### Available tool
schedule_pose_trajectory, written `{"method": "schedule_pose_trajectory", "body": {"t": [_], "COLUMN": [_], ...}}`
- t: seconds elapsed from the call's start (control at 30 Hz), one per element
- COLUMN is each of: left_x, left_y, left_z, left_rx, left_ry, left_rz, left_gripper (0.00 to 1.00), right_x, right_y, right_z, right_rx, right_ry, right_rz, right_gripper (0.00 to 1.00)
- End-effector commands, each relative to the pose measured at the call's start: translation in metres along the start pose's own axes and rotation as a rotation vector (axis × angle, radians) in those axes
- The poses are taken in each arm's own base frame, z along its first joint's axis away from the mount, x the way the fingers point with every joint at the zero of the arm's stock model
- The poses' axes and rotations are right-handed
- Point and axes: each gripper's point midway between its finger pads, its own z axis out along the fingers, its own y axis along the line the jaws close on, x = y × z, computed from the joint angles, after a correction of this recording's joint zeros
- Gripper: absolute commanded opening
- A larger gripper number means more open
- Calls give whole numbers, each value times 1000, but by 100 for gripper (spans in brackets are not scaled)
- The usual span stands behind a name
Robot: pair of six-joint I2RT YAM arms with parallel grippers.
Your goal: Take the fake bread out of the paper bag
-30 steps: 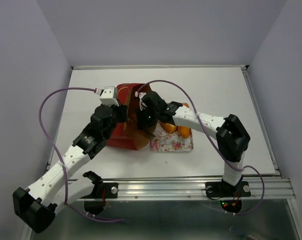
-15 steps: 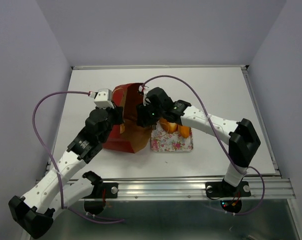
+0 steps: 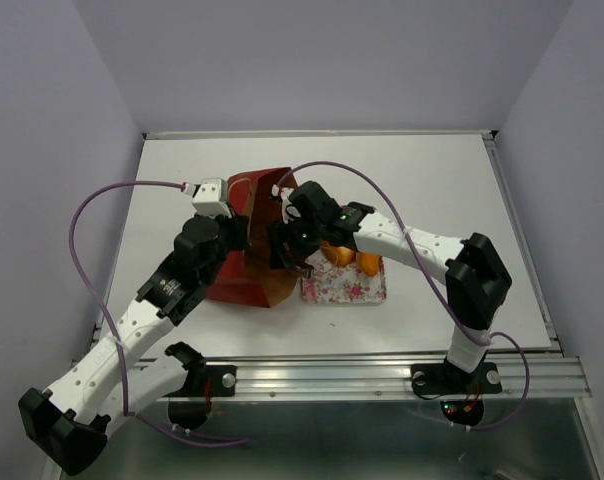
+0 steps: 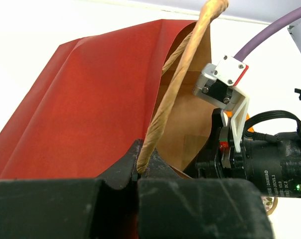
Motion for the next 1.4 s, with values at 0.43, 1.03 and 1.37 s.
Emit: {"method": "schedule_pose_trajectory", "body": {"t": [0.43,1.03,1.37], "left_x": [-8,-10,-17], "left_y": [-13,-18,-7], "left_z": [-1,2,-1], "left_rx": [71,96,36], "left_ry": [-36,-47,-80], "left_rz": [15,30,0], "left_gripper": [0,0,0], "right_x": [-20,-20,-36], "right_y": [50,49,54], "right_z": [-6,23,-3], "right_rx": [-228,-267,-246], "right_ry": [3,31,-65], "right_rz": [-22,-4,-24], "right_gripper": [73,47,15]}}
